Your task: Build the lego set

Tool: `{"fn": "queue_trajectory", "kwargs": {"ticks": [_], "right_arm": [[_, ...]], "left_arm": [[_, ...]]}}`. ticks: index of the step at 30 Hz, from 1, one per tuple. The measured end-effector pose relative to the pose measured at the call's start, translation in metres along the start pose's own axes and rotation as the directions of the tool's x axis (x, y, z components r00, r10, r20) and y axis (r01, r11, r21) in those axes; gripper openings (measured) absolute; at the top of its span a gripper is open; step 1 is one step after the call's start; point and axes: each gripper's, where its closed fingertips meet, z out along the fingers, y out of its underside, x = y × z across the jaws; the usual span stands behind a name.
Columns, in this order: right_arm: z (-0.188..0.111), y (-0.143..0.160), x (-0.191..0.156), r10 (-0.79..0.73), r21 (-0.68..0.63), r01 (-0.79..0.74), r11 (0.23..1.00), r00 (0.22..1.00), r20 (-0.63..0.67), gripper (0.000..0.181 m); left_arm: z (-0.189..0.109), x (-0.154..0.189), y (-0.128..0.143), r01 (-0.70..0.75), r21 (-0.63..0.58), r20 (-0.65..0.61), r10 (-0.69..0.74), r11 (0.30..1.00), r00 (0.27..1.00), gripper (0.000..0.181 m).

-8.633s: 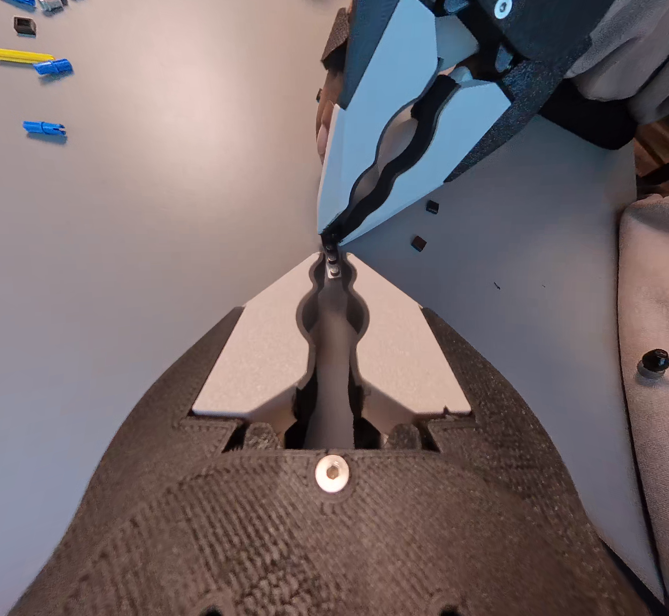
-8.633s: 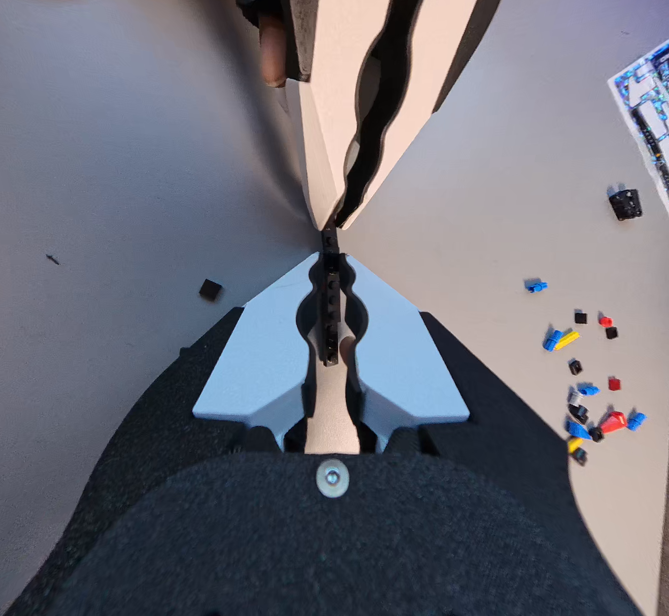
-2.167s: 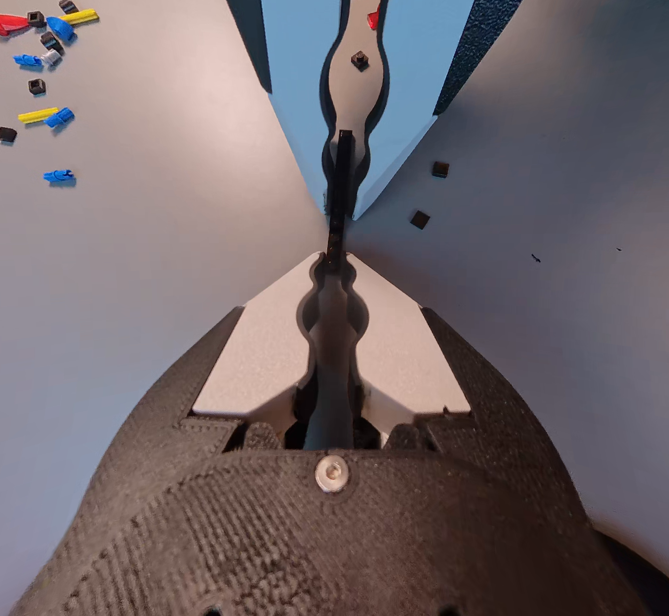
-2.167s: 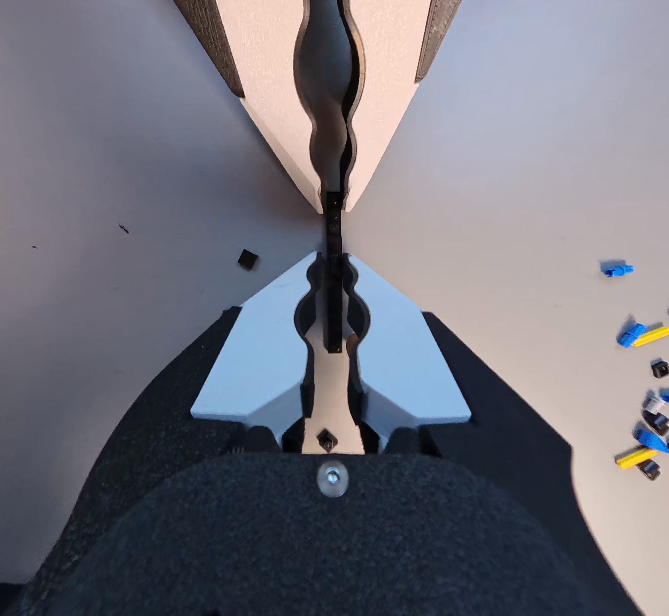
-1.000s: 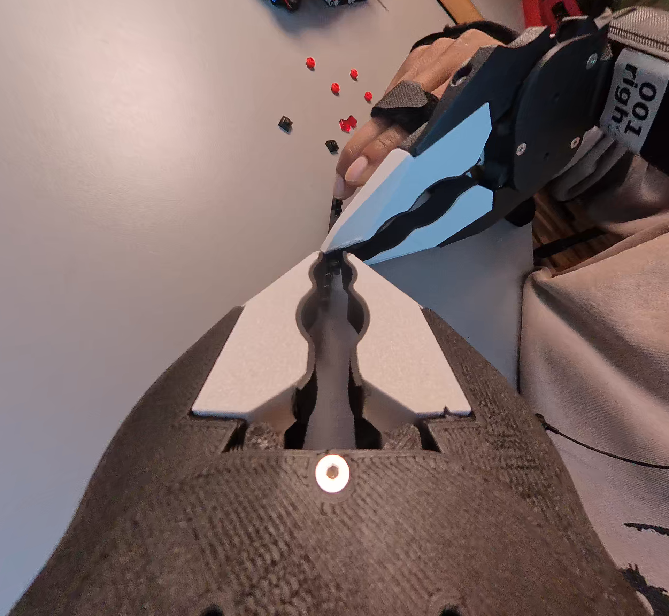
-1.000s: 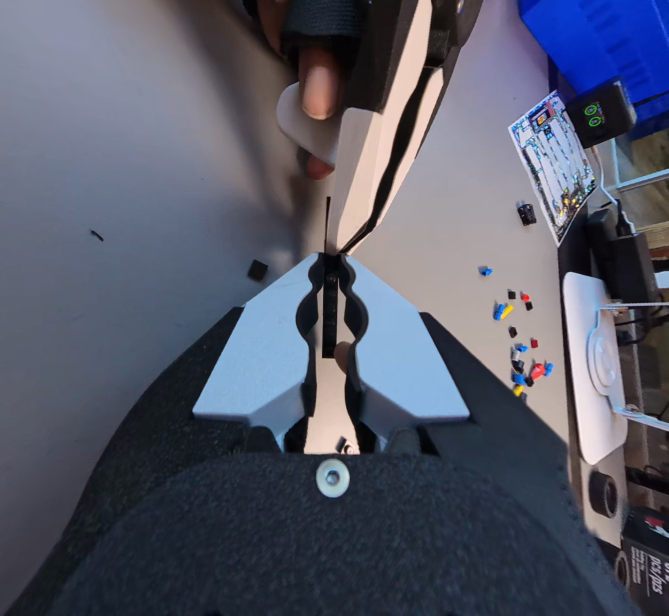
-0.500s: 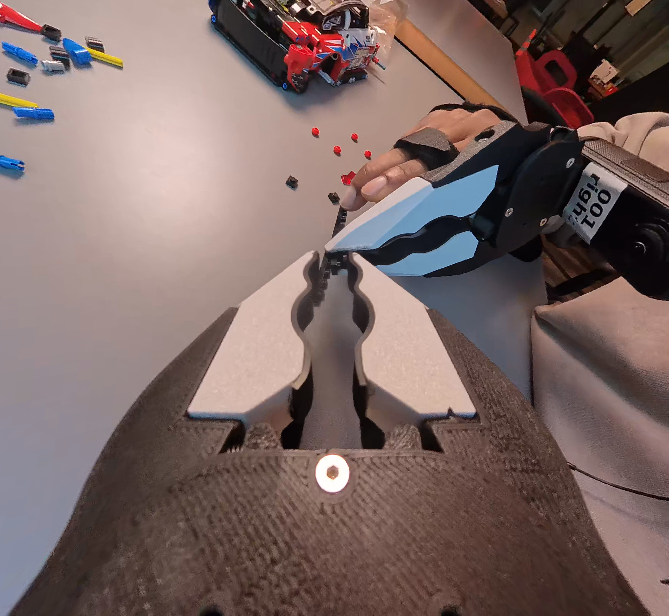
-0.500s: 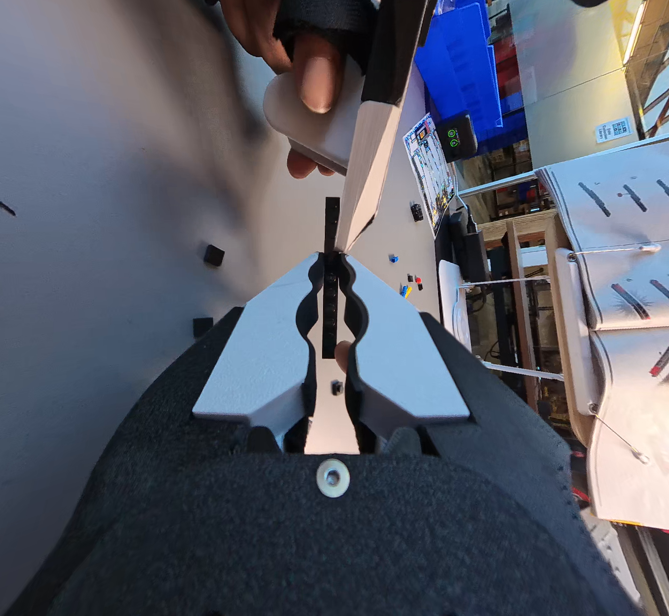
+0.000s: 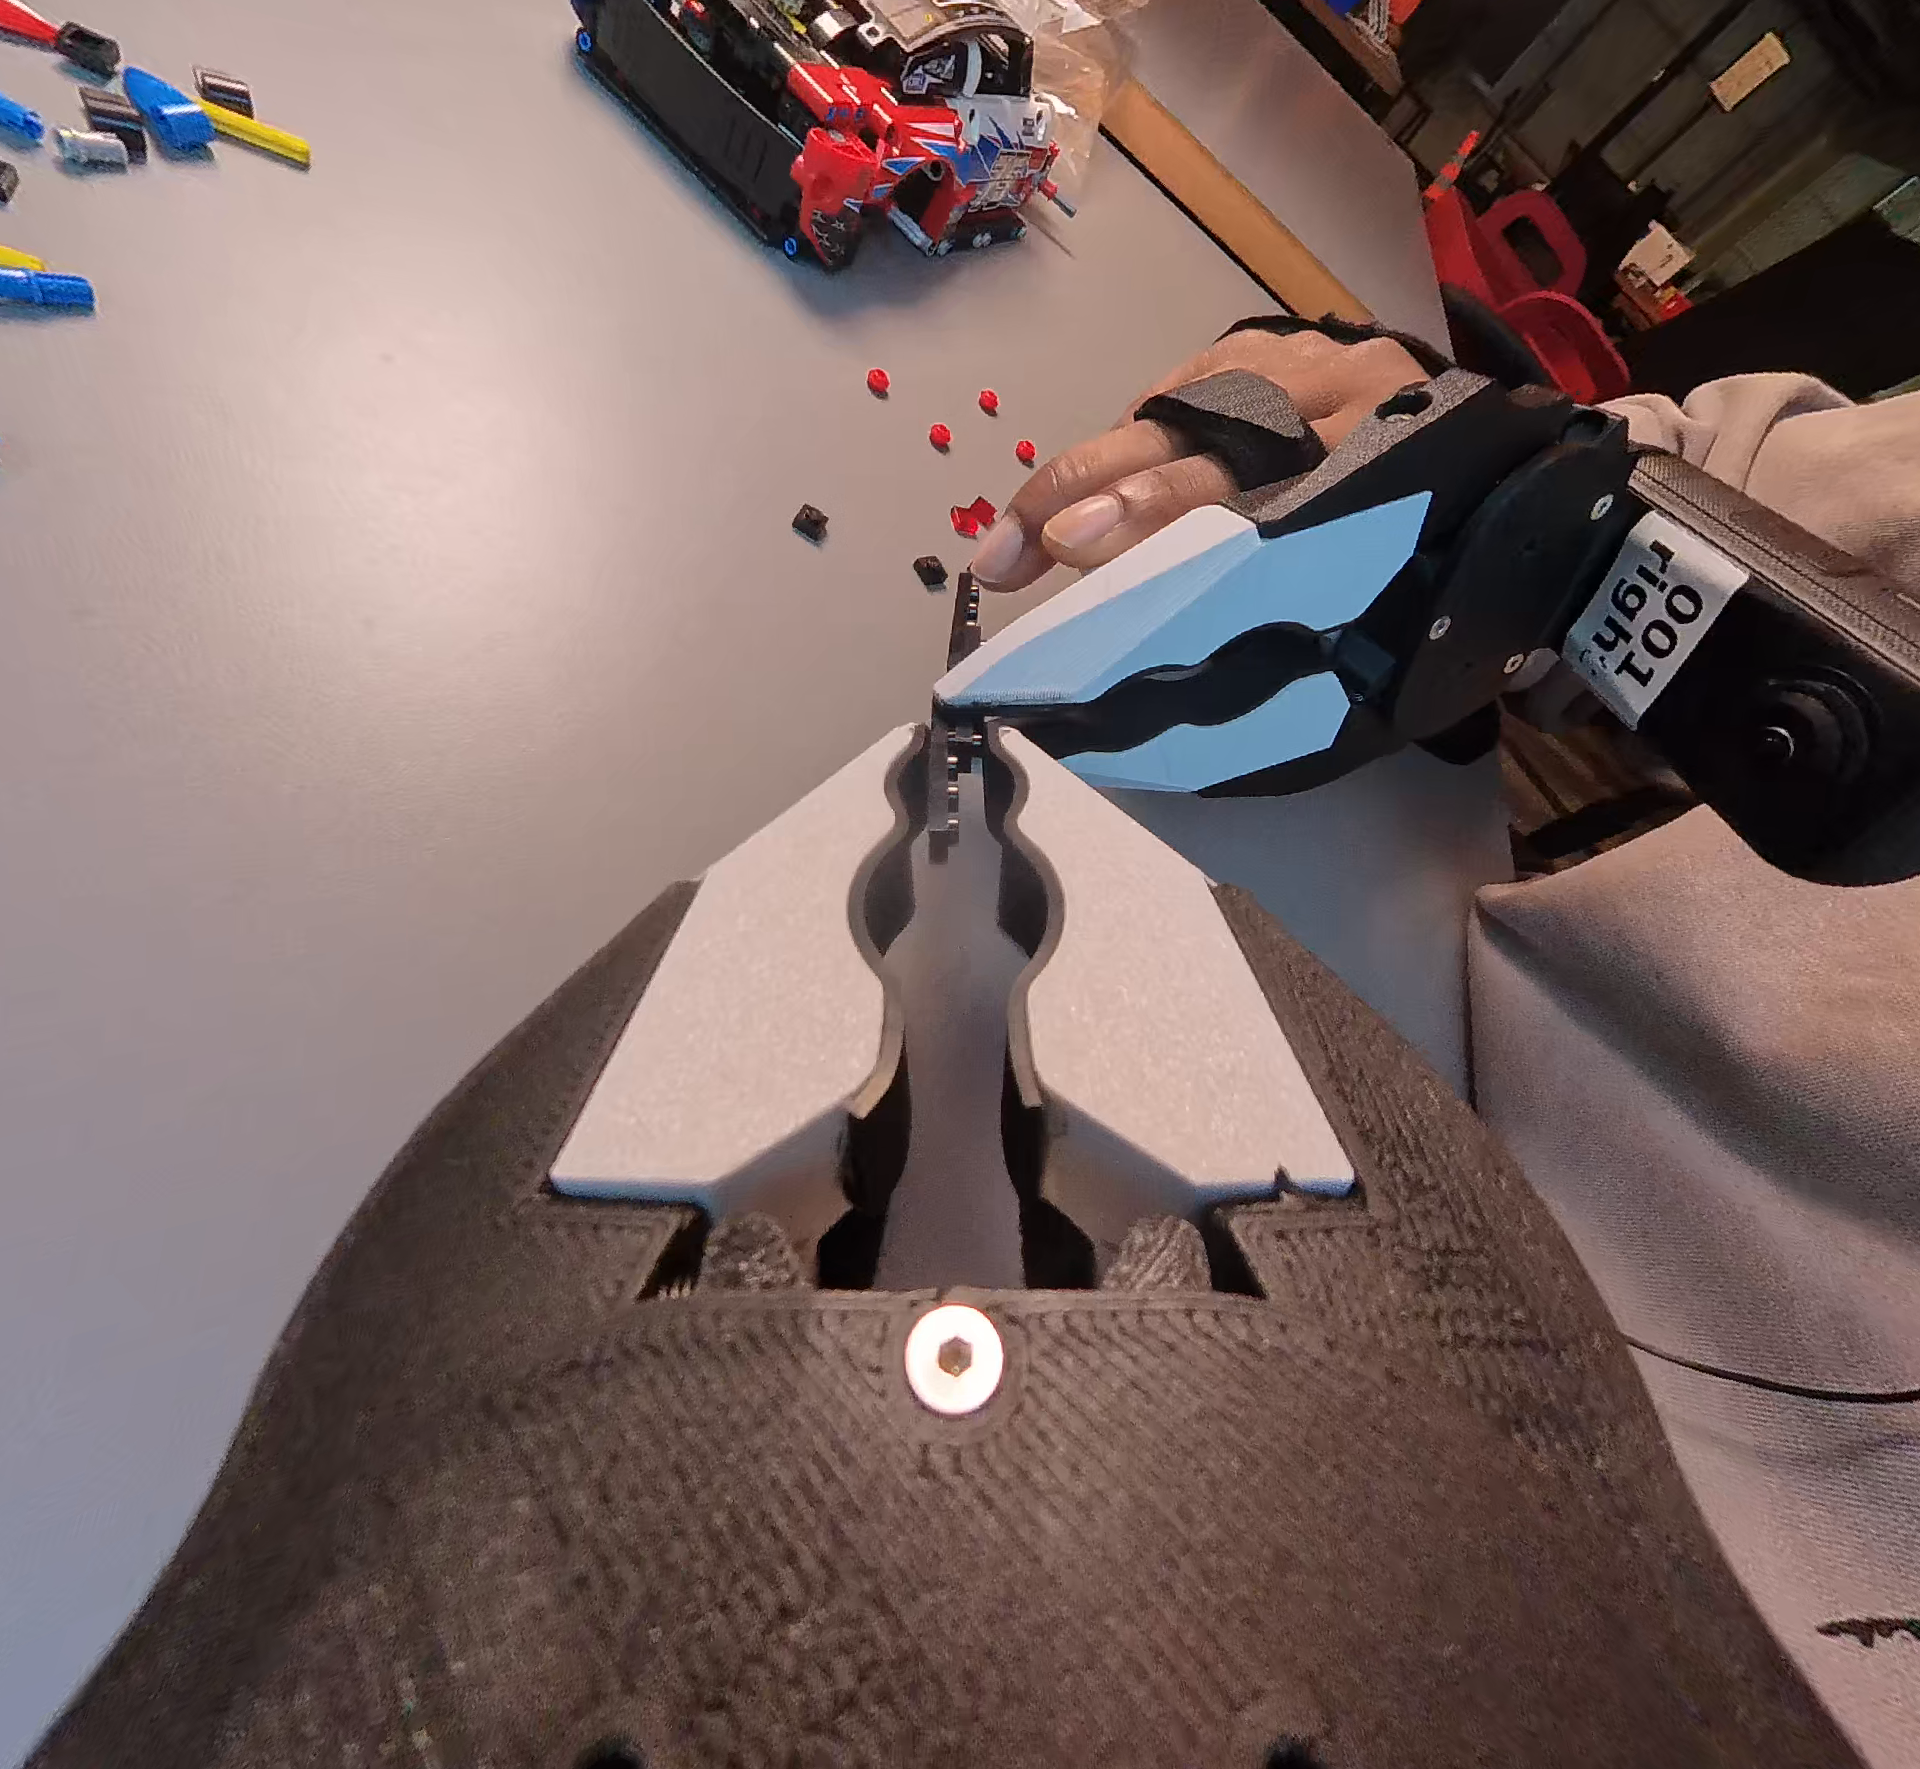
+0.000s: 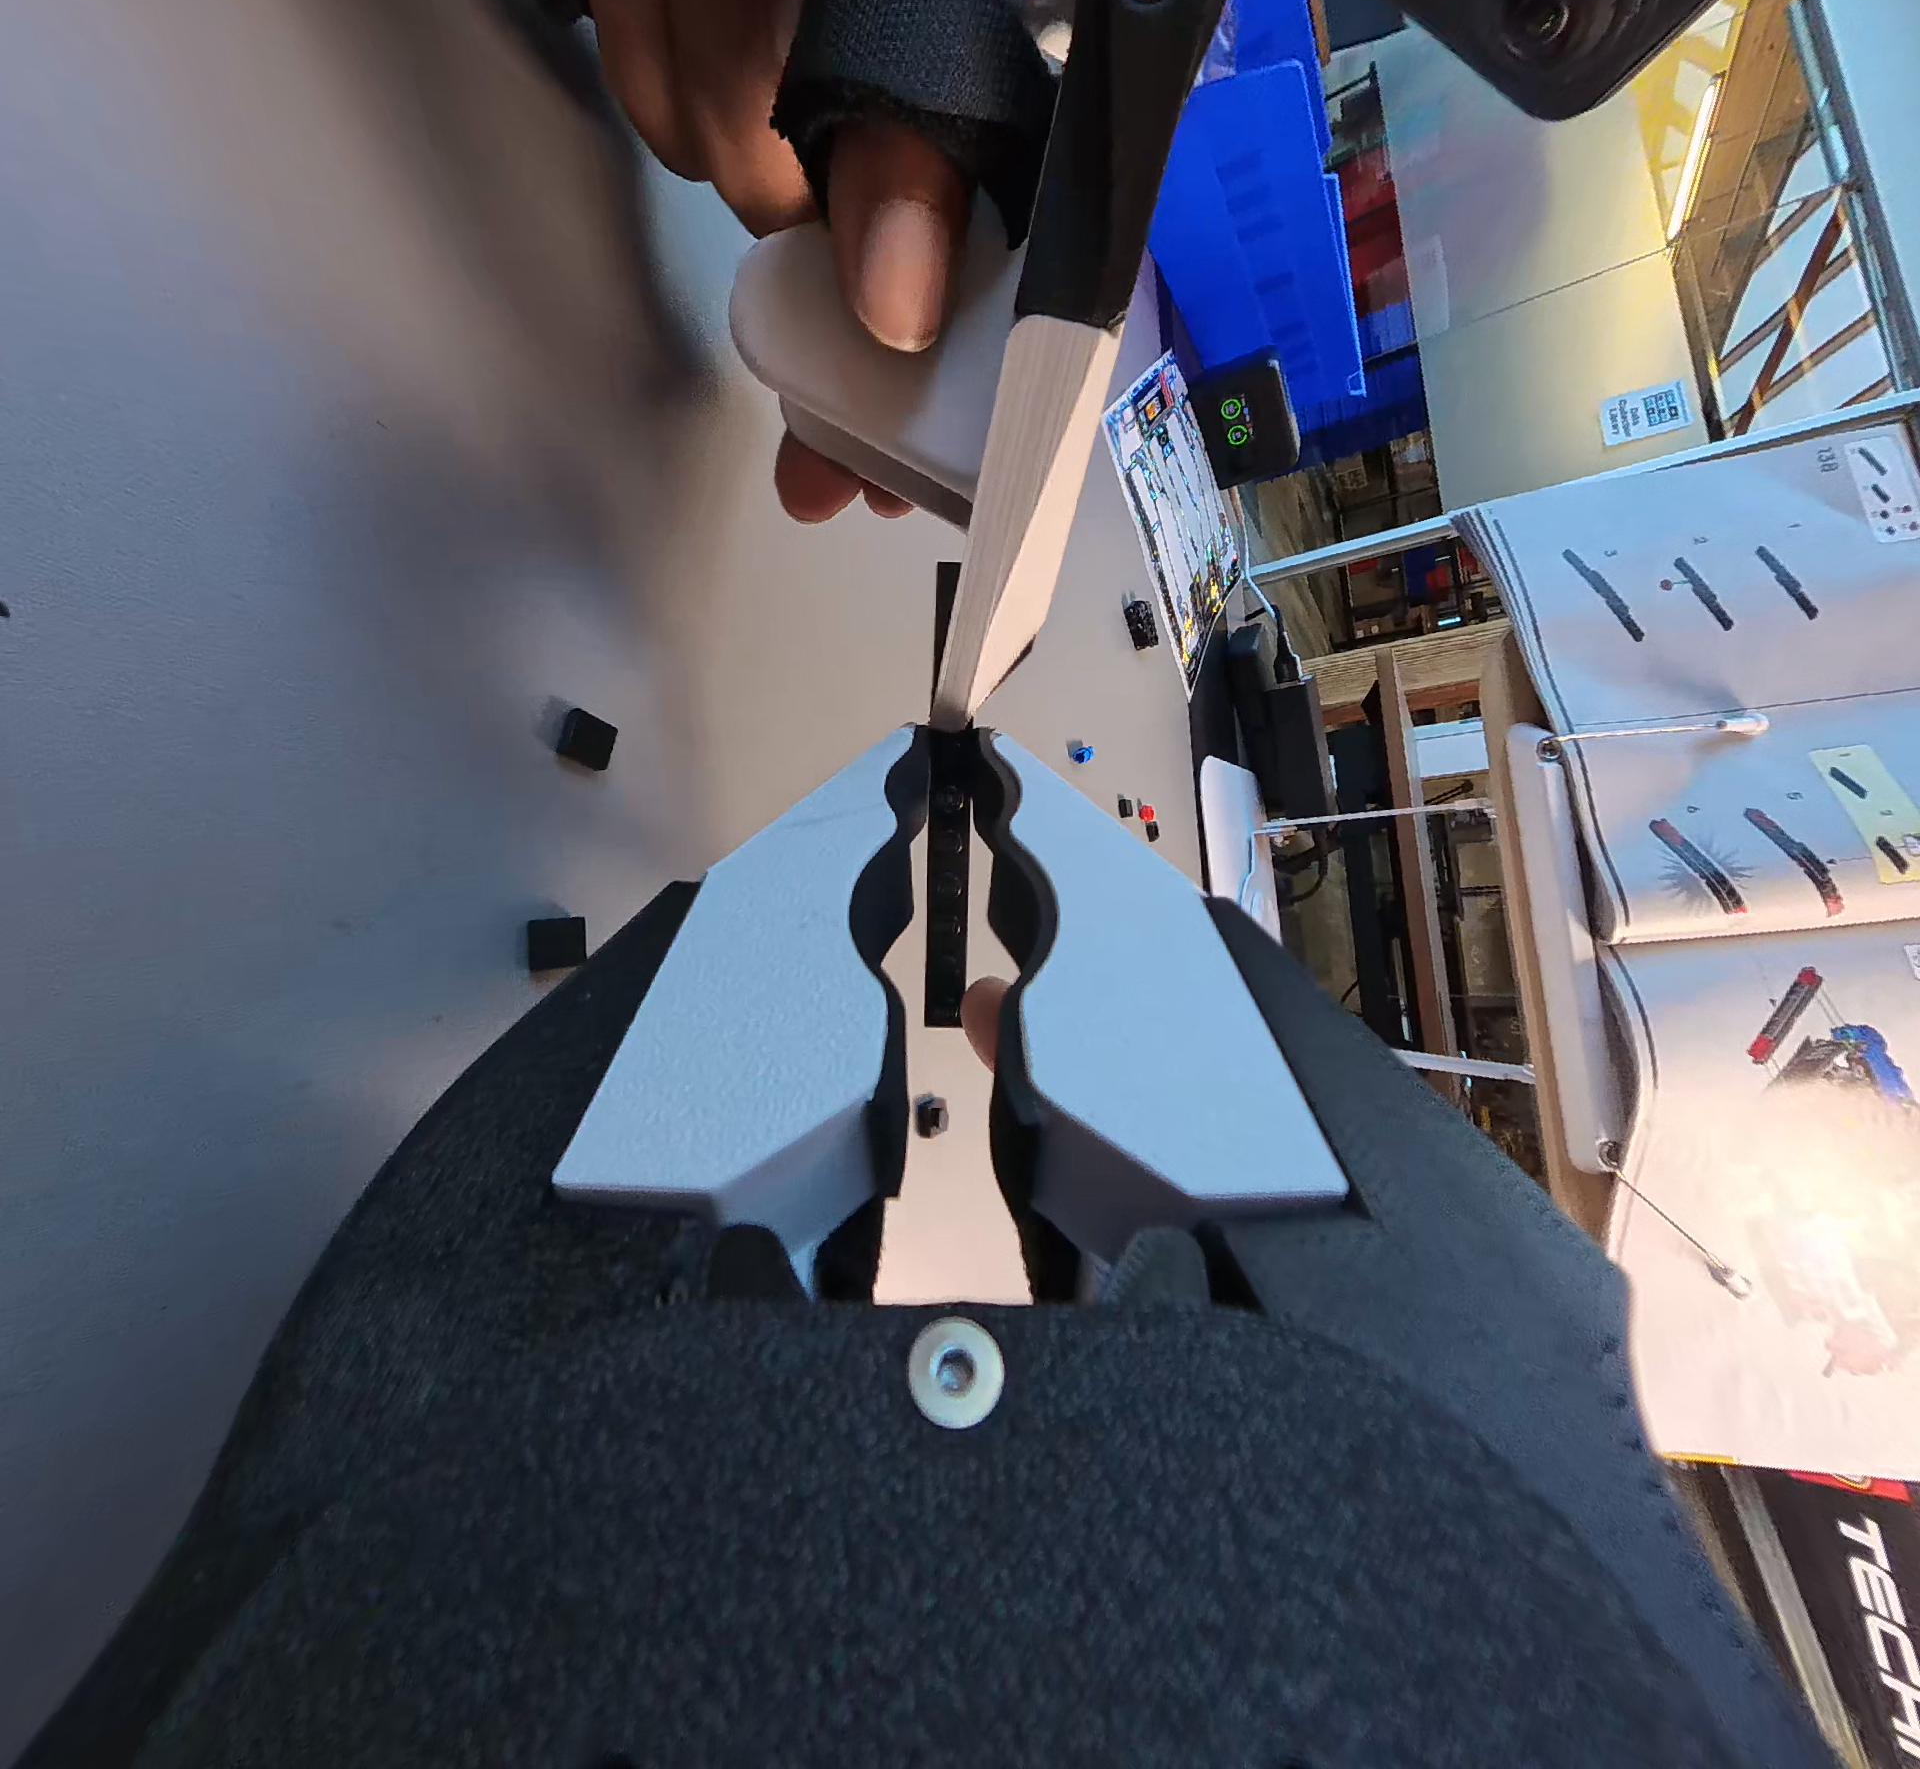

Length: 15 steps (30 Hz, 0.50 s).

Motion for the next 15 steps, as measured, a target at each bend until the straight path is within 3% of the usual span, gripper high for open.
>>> {"fn": "queue_trajectory", "kwargs": {"ticks": [4, 7, 10, 13, 15], "right_arm": [[-0.003, -0.005, 0.005, 0.036, 0.033, -0.035, 0.999, 0.999, -0.014, 0.005], [-0.010, -0.011, 0.006, 0.145, 0.097, -0.154, 0.983, 0.985, 0.090, 0.019], [-0.026, -0.016, 0.012, 0.348, 0.155, -0.399, 0.904, 0.896, 0.277, 0.040], [-0.045, -0.023, 0.017, 0.443, 0.190, -0.568, 0.801, 0.775, 0.450, 0.037], [-0.050, -0.026, 0.010, 0.435, 0.186, -0.591, 0.785, 0.739, 0.514, 0.028]], "left_arm": [[-0.004, 0.005, -0.005, -0.129, 0.011, 0.014, 0.129, 0.992, 0.992, 0.007], [-0.007, 0.013, -0.009, -0.298, 0.015, 0.039, 0.297, 0.954, 0.954, 0.006], [-0.010, 0.027, -0.011, -0.491, 0.016, 0.045, 0.490, 0.871, 0.871, 0.006], [-0.010, 0.045, -0.007, -0.603, 0.030, 0.008, 0.603, 0.797, 0.797, 0.006], [-0.008, 0.054, -0.005, -0.640, 0.039, -0.013, 0.641, 0.767, 0.768, 0.006]]}}
